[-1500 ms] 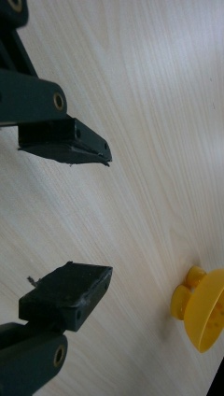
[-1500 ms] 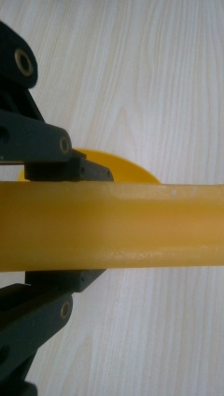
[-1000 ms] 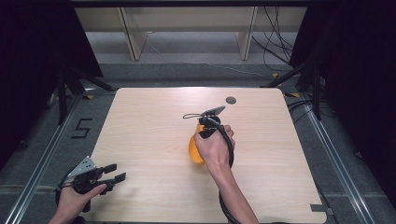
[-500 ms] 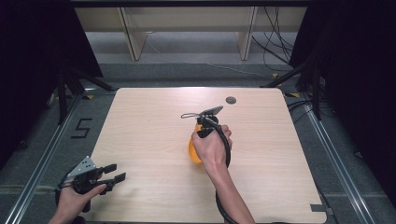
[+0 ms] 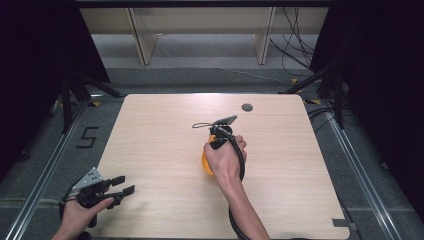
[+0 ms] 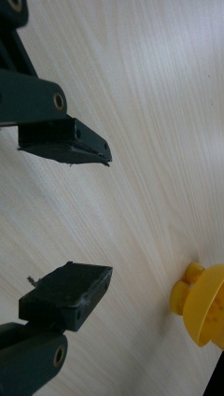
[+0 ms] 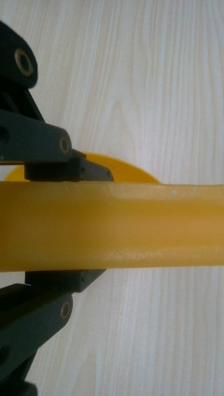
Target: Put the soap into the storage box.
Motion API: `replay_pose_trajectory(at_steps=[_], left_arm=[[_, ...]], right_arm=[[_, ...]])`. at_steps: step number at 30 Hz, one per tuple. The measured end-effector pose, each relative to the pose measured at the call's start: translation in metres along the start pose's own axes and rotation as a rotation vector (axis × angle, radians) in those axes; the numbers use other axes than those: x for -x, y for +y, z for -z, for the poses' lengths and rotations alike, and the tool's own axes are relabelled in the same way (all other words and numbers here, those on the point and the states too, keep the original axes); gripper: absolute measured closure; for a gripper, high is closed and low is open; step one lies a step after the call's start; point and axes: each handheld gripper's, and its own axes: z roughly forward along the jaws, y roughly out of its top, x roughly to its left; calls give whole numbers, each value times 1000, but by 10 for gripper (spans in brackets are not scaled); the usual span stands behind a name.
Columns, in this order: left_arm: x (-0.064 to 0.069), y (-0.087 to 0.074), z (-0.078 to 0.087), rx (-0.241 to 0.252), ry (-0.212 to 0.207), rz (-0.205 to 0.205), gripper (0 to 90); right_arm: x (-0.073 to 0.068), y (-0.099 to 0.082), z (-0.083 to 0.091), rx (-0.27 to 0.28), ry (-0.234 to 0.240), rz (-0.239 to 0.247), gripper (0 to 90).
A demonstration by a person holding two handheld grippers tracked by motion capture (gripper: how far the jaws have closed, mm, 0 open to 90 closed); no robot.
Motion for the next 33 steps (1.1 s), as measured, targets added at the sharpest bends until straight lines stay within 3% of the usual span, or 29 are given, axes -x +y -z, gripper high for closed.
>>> replay_pose_trajectory(at_steps=[5, 9, 13, 19, 29, 33], left_arm=[[0, 0, 0, 0, -2, -1, 381], [0, 0, 0, 0, -2, 1, 381], [1, 0, -1, 1, 1, 11, 381], [1, 0, -1, 1, 1, 11, 381], [1, 0, -1, 0, 0, 10, 381], [1, 0, -1, 2, -2, 8, 381]], right_arm=[[0, -1, -2, 5, 12, 4, 615], [-2, -2, -3, 14, -7, -14, 615], [0, -1, -4, 6, -3, 2, 615], [-2, -3, -5, 7, -16, -22, 615], [-1, -4, -9, 7, -35, 6, 615], [-5, -4, -8, -19, -35, -38, 615]])
